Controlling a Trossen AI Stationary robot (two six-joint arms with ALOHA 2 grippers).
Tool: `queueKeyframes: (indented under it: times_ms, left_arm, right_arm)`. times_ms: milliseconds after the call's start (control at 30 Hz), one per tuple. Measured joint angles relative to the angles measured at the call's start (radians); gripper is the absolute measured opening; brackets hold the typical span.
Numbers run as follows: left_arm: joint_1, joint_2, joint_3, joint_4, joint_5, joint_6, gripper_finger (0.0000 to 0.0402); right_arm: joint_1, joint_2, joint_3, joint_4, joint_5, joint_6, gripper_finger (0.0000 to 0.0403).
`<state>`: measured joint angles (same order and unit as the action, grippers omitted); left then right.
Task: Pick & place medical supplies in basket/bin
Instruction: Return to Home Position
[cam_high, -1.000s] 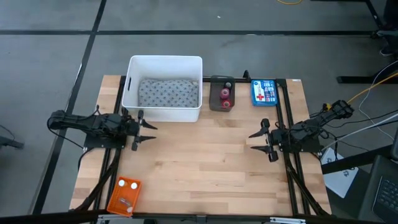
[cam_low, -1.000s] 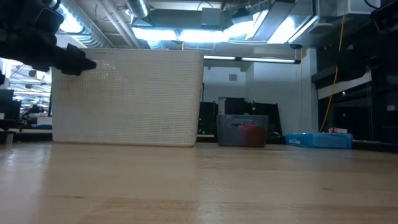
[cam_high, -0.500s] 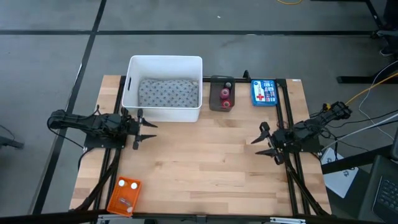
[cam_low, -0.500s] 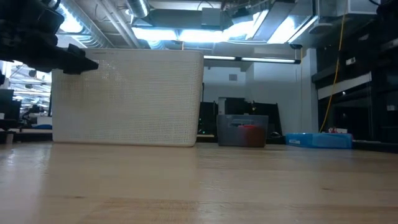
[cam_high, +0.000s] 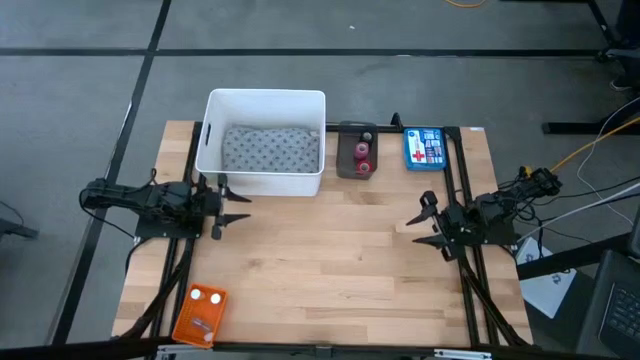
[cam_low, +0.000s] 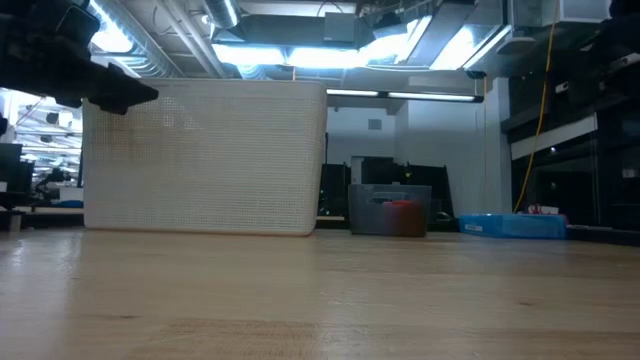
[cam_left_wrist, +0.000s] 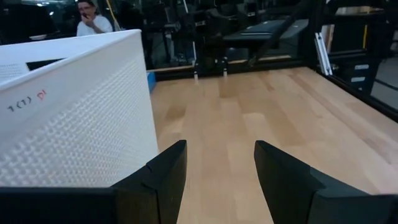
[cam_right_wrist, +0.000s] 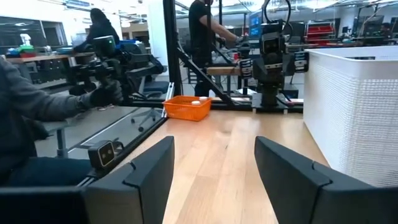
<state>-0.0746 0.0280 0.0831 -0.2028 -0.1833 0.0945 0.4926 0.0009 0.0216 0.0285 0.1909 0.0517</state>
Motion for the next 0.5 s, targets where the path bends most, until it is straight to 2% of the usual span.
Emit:
queueKeyframes:
  times_ms: [233,500]
  left_arm:
    - [0.0,0.003,0.0,-0.002,0.047,0.069,0.0187]
    - [0.0,0.003,-0.002,0.032,0.047,0.103,0.0187]
  right_arm:
    - [-0.001,0.008,0.0,-0.005,-0.032,0.019,0.0224]
    - [-0.001,0.008,0.0,-0.003,-0.026,-0.034,0.0224]
